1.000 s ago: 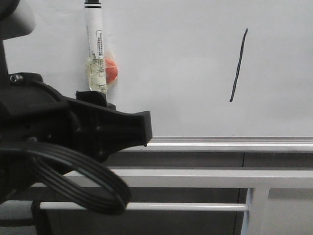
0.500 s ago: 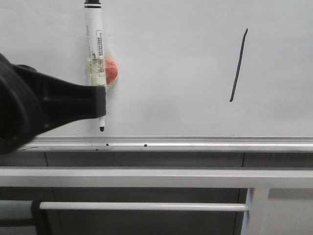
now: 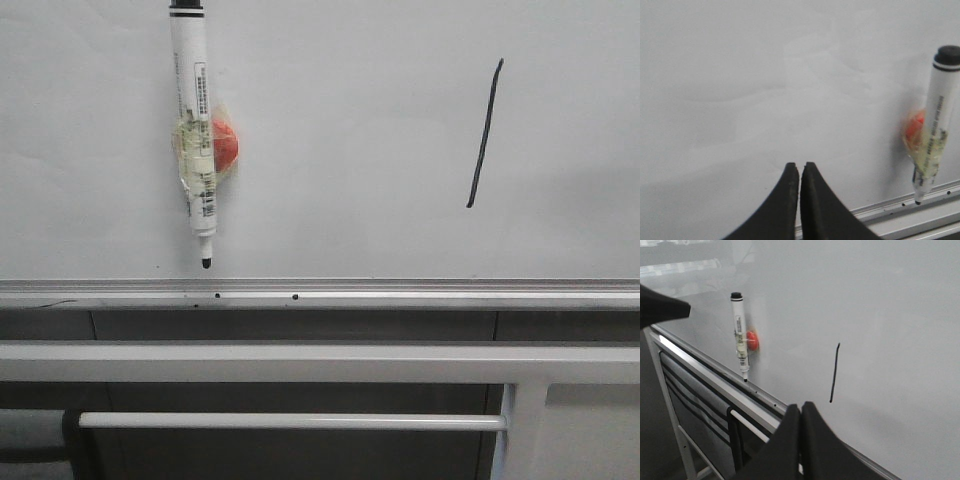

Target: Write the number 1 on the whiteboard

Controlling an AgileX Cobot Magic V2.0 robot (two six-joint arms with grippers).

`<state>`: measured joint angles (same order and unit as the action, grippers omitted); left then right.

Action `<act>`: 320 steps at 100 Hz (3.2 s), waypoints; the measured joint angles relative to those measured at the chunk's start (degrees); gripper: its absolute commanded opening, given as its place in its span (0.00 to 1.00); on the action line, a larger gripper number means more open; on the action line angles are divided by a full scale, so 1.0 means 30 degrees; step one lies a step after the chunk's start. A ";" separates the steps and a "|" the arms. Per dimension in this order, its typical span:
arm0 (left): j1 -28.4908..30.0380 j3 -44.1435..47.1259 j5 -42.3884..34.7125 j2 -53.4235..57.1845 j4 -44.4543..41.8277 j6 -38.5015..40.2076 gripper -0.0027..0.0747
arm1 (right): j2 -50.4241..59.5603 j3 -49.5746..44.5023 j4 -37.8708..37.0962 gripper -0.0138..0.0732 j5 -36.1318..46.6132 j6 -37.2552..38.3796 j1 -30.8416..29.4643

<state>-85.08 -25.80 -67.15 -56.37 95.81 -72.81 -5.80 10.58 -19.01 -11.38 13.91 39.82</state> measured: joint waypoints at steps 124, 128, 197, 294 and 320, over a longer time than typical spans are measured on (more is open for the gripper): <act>0.0062 0.0450 -0.0575 1.6339 0.2803 -1.1702 0.01 | -0.0005 -0.2870 0.0838 0.11 0.3476 0.0064 0.0000; 0.0373 0.0450 -0.0106 1.6422 0.2712 -1.1702 0.01 | -0.0005 -0.2870 0.0838 0.11 0.3476 0.0064 0.0000; 2.4660 0.3500 1.9546 1.7385 0.3332 -0.8105 0.01 | -0.0005 -0.2870 0.0838 0.11 0.3476 0.0064 0.0000; 2.5309 0.4365 2.2143 1.7385 -0.3519 -0.2885 0.01 | -0.0005 -0.2870 0.0838 0.11 0.3476 0.0064 0.0000; 2.5352 0.4412 2.8144 1.7385 -2.9500 2.3382 0.01 | -0.0005 -0.2870 0.0838 0.11 0.3476 0.0064 0.0000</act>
<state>-9.03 -12.56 17.28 -4.22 7.31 -2.66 -5.81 1.97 -16.50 -0.95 14.10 39.82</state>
